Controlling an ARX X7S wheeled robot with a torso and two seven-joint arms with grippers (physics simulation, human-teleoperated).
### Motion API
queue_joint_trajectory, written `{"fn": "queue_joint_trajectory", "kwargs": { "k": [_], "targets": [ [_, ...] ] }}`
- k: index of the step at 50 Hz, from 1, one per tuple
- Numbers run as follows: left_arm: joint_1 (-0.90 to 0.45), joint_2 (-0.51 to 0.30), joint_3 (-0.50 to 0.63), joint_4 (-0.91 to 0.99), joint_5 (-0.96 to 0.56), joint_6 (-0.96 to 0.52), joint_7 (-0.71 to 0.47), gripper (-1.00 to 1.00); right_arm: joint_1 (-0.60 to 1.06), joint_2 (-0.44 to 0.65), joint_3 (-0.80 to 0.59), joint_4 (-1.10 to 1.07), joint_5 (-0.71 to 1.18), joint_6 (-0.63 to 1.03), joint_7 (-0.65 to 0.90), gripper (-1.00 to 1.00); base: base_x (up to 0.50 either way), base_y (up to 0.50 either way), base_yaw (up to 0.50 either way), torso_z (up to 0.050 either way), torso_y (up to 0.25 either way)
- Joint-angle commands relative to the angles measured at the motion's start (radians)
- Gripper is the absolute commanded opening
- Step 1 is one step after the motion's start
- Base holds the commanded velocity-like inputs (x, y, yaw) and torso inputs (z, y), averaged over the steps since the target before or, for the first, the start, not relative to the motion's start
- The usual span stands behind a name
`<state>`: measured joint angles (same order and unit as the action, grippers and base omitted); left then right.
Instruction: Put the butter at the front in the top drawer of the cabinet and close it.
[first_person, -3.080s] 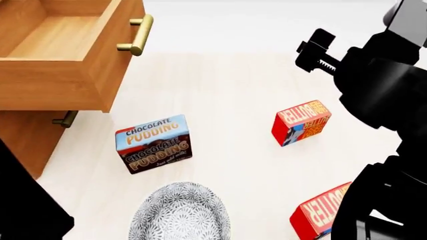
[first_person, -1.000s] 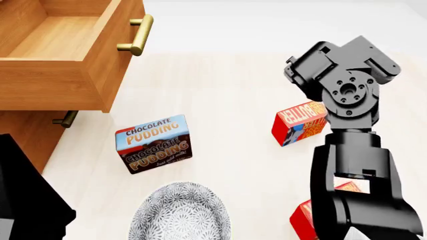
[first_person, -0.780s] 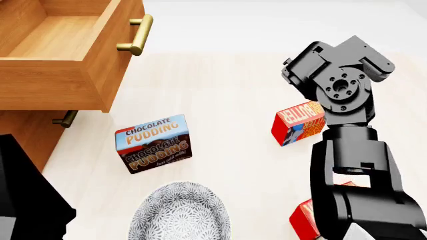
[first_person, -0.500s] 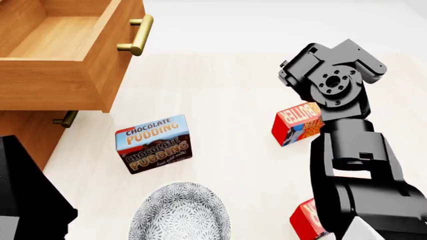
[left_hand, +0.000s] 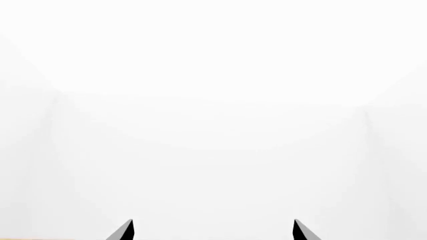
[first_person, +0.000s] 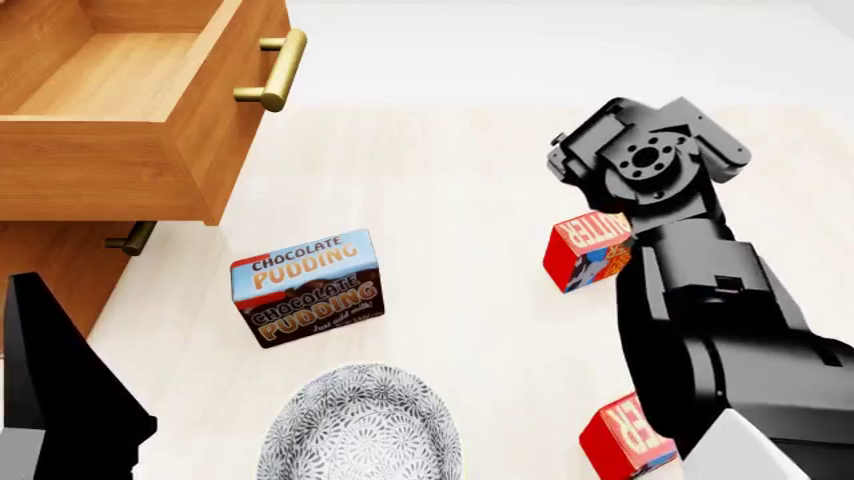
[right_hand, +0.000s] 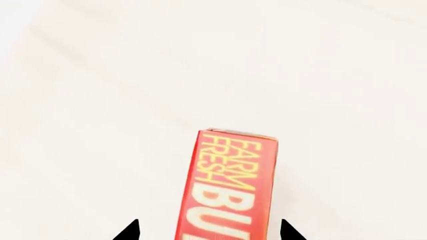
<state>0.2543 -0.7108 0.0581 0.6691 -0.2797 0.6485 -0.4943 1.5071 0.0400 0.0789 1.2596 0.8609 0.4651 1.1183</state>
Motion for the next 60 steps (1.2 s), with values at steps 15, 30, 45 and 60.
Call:
{"fn": "queue_joint_trajectory", "kwargs": {
  "k": [15, 30, 45, 60],
  "targets": [
    [-0.011, 0.002, 0.008, -0.019, -0.012, 0.003, 0.012, 1.0, -0.001, -0.013, 0.235, 0.048, -0.222, 0.002, -0.046, 1.0, 0.0, 0.0, 0.0, 0.0, 0.0],
    [-0.017, 0.007, 0.009, -0.042, -0.022, 0.012, 0.019, 1.0, 0.002, -0.037, 0.454, 0.049, -0.458, 0.037, -0.089, 1.0, 0.0, 0.0, 0.0, 0.0, 0.0],
    [-0.018, 0.014, 0.011, -0.059, -0.021, 0.022, 0.026, 1.0, -0.011, -0.039, 0.477, 0.049, -0.474, 0.056, -0.113, 1.0, 0.0, 0.0, 0.0, 0.0, 0.0],
    [-0.016, 0.019, 0.012, -0.08, -0.028, 0.041, 0.035, 1.0, -0.017, -0.039, 0.419, 0.049, -0.415, 0.077, -0.127, 1.0, 0.0, 0.0, 0.0, 0.0, 0.0]
  ]
}}
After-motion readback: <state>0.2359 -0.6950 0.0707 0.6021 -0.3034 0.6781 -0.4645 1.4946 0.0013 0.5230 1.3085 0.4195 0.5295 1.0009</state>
